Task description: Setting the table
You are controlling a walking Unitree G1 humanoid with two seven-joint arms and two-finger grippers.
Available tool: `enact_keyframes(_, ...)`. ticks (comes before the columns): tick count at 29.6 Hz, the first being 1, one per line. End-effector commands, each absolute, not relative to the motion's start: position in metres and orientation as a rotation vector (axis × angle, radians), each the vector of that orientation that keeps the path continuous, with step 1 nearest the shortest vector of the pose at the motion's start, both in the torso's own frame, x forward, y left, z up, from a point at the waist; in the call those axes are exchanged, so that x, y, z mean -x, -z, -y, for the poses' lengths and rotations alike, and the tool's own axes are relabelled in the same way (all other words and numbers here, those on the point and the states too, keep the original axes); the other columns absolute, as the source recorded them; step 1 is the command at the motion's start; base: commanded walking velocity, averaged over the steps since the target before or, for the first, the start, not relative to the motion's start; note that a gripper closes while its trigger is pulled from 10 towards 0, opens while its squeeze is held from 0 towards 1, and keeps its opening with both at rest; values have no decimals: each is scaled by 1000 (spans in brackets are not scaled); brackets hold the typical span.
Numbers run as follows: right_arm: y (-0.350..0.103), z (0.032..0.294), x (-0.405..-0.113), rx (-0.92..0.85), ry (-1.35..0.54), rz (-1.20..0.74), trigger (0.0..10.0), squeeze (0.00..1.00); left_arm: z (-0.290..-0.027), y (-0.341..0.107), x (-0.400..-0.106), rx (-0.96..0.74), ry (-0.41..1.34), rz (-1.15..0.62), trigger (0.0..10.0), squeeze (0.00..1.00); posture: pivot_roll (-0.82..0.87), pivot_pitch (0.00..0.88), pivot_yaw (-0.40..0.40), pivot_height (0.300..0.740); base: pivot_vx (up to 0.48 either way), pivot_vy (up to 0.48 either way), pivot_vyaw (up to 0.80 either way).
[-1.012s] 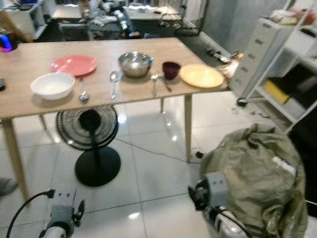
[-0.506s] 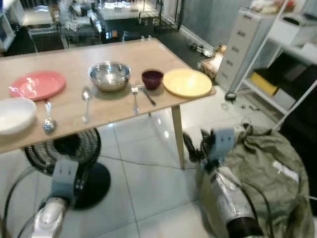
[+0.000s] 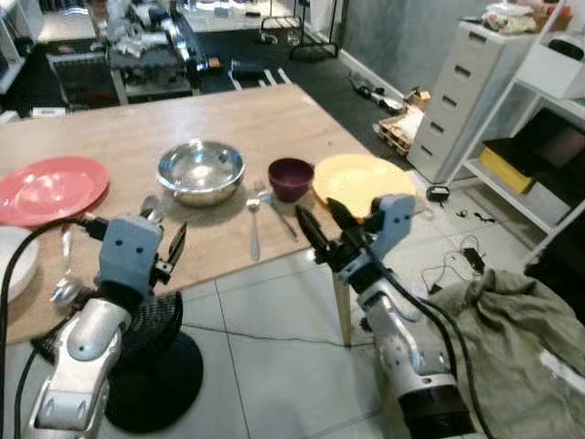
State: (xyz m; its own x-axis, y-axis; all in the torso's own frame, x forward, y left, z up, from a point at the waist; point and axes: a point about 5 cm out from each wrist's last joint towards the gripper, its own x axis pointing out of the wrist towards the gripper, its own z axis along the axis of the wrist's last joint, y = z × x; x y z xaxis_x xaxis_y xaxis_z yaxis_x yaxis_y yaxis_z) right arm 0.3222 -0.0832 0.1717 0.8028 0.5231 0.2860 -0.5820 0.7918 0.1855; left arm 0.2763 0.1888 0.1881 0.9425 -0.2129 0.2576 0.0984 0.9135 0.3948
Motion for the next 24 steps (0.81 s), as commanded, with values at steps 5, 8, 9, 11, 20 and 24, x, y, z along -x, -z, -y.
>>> enact_keyframes(5, -172, 62, -312, -291, -686, 192, 10000, 0, -193, -188, -271, -381, 133, 259, 10000, 0, 103, 22, 14, 740, 392, 0, 0)
enact_keyframes(8, -173, 59, -311, -290, -697, 191, 10000, 0, -193, -189, -270, -380, 130, 251, 10000, 0, 102, 21, 14, 740, 210, 0, 0)
enact_keyframes(9, -174, 59, -310, -286, -701, 194, 10000, 0, -194, -191, -270, -378, 132, 248, 10000, 0, 104, 20, 14, 740, 0, 0, 0)
enact_keyframes(11, -175, 58, -310, -278, -706, 198, 10000, 0, -195, -193, -270, -368, 130, 243, 10000, 0, 105, 19, 15, 740, 0, 0, 0)
enact_keyframes(20, -191, 69, -321, -78, -530, 272, 10000, 0, -206, -197, -271, -334, 131, 190, 10000, 0, 108, 20, 14, 740, 0, 0, 0)
enact_keyframes(24, -195, 73, -323, 19, -506, 296, 10000, 0, -206, -197, -271, -344, 145, 177, 10000, 0, 107, 25, 15, 740, 0, 0, 0)
